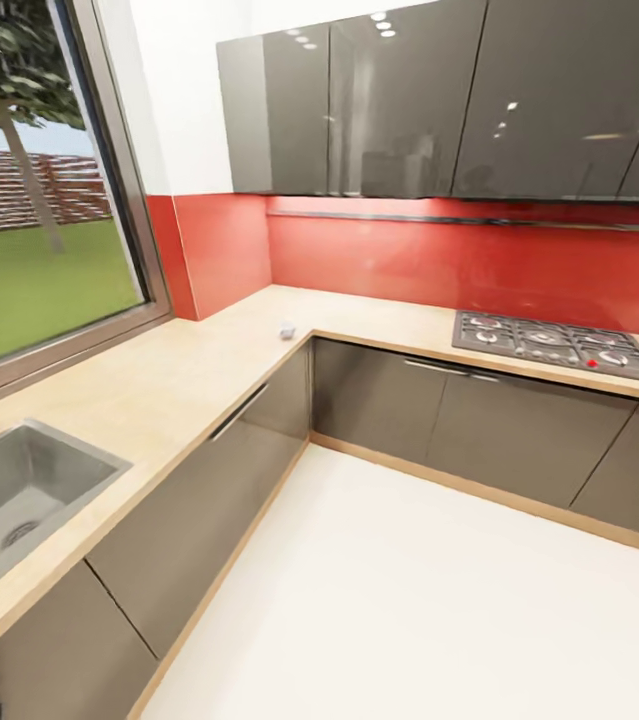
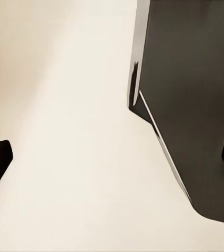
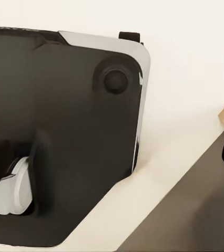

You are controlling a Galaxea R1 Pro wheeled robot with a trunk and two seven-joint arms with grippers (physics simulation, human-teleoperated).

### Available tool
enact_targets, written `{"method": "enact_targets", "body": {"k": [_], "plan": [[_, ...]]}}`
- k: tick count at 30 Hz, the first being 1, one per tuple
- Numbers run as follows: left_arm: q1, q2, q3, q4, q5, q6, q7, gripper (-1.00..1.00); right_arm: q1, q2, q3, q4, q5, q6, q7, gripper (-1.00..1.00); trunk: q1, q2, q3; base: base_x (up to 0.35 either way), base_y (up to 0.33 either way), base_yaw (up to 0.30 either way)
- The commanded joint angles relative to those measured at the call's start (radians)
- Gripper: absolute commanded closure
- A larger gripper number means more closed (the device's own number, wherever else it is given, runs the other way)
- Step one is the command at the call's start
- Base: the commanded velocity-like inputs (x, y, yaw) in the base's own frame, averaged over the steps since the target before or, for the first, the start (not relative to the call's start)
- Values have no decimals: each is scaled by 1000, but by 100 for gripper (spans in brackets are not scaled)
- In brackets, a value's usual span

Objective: Set up a coffee station on the kitchen countertop: keep the coffee maker on the countertop, move the bottle of coffee from the kitchen shelf to the counter next to the coffee maker, place a paper coffee filter on top of the coffee maker, put the saucer next to the coffee maker with the coffee cup on the saucer, and place the electric kettle next to the coffee maker.

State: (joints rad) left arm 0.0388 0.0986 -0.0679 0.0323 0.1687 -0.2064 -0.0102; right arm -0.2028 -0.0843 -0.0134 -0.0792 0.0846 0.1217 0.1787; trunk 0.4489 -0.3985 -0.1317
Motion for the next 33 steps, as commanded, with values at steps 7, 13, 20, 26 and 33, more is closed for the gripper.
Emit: {"method": "enact_targets", "body": {"k": [7, 13, 20, 26, 33], "plan": [[0, -1, -10, 1, 9, -6, -1, -100, 0, 1, 0, -2, 9, 5, 4, -100, 1, -2, 6, 331, 0, -214], [0, -4, -11, 1, 8, -7, 0, -100, -1, 2, 1, -2, 9, 4, 4, -100, 1, -2, 13, 331, 0, -205], [0, -6, -12, 1, 8, -9, 0, -100, 0, 3, 1, -2, 10, 4, 3, -100, 1, -2, 22, 331, 0, -184], [0, -3, -12, 1, 8, -12, 0, -100, 0, 4, 1, -2, 9, 4, 2, -100, 1, -2, 30, 331, 0, -177], [0, -3, -12, 1, 8, -13, 0, -100, 0, 4, 1, -2, 10, 4, 2, -100, 1, -2, 40, 331, -1, -176]]}}
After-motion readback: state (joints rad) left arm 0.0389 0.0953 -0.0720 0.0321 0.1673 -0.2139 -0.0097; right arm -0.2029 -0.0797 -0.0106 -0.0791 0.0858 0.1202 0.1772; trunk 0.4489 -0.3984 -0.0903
